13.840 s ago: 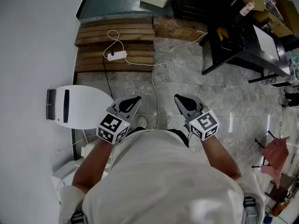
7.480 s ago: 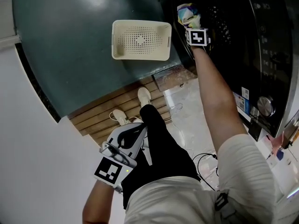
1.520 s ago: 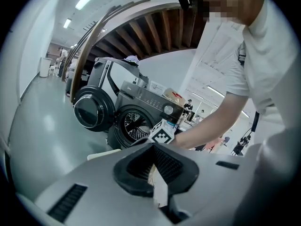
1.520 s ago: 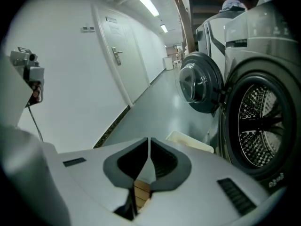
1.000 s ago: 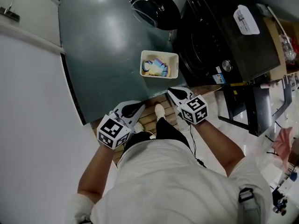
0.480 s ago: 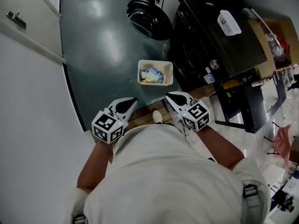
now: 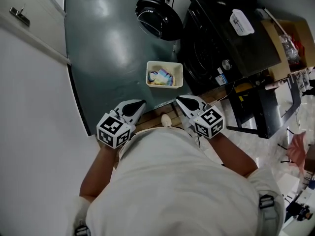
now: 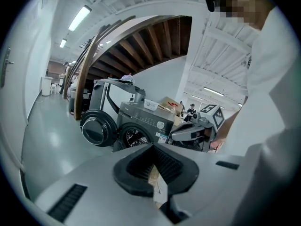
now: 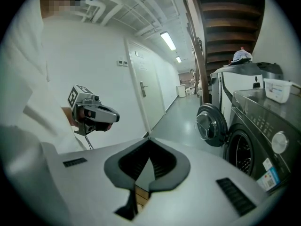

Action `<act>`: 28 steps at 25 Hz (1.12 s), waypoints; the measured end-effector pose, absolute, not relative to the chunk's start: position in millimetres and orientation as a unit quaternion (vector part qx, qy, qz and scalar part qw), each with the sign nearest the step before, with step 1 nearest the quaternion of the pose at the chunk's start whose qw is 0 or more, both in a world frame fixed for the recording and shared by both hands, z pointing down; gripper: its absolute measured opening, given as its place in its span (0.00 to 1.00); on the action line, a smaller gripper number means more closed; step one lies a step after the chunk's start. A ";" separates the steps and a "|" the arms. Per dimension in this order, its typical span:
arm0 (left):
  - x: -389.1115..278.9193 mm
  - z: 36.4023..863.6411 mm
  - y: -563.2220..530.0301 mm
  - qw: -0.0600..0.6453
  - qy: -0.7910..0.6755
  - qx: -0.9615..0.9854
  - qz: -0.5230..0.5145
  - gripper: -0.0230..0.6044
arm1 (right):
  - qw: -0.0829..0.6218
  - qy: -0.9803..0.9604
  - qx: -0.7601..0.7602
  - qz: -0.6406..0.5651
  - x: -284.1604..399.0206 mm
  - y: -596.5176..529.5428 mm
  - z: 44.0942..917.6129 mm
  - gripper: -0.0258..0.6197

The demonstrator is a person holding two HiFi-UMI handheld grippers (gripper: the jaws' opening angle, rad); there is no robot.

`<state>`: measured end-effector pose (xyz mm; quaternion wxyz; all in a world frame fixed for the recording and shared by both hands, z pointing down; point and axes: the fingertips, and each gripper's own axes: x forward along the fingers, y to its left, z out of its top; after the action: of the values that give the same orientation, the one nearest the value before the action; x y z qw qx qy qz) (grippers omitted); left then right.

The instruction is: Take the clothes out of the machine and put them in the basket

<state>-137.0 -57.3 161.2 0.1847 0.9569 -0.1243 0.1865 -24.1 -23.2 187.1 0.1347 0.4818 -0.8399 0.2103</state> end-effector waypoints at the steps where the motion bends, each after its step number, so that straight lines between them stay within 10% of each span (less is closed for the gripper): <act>1: -138.4 161.3 -56.5 0.187 -0.124 0.957 0.187 0.03 | 0.135 -0.841 0.480 0.212 -26.6 -22.6 186.7 0.05; 28: -182.3 178.7 -33.7 0.196 -0.125 0.953 0.196 0.03 | 0.136 -0.851 0.466 0.200 -76.7 -3.4 184.2 0.05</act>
<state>-182.3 -33.7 178.7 0.1956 0.9528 -0.1248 0.1959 -76.7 -3.4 184.2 0.1361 0.4657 -0.8513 0.2001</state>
